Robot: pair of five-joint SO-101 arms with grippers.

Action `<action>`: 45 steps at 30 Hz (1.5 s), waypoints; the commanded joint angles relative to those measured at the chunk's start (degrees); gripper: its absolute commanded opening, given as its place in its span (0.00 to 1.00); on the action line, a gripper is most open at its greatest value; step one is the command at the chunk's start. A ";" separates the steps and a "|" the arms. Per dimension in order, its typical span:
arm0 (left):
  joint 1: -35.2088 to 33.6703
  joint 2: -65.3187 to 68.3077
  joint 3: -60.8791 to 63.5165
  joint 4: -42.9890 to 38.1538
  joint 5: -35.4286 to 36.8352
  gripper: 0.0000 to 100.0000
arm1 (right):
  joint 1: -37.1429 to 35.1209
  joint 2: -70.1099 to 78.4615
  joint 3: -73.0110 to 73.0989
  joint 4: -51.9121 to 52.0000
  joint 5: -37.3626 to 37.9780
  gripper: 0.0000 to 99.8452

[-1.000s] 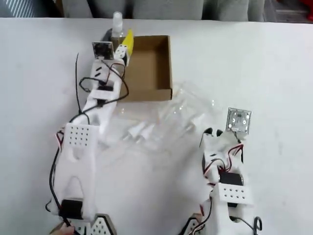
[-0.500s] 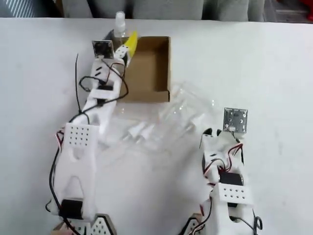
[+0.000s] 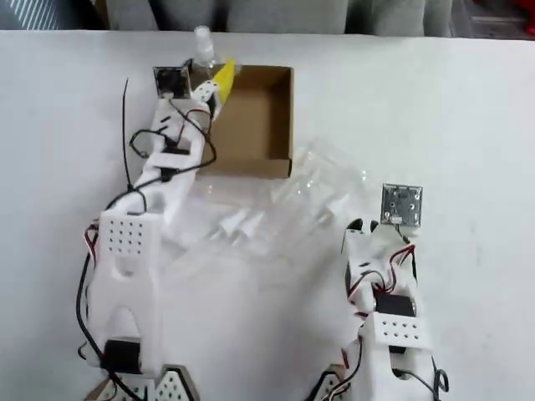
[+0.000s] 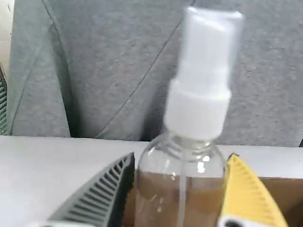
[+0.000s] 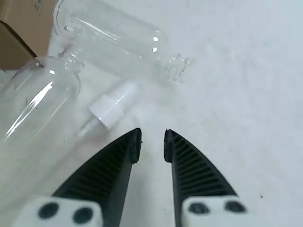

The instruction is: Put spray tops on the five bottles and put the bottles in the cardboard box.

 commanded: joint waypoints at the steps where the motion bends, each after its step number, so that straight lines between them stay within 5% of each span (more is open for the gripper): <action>1: -1.45 -6.20 0.35 -0.09 0.53 0.30 | 0.22 -0.66 -0.35 -1.27 0.79 0.06; 29: -0.75 -22.73 18.37 0.26 0.44 0.30 | 0.22 -0.13 2.99 -9.19 0.97 0.06; 37: 0.31 -32.40 30.68 0.35 -7.21 0.29 | 0.22 -0.13 2.99 -9.19 0.97 0.06; 45: -1.54 -48.31 39.82 15.38 -8.62 0.29 | 0.13 -0.13 2.99 -9.19 0.97 0.06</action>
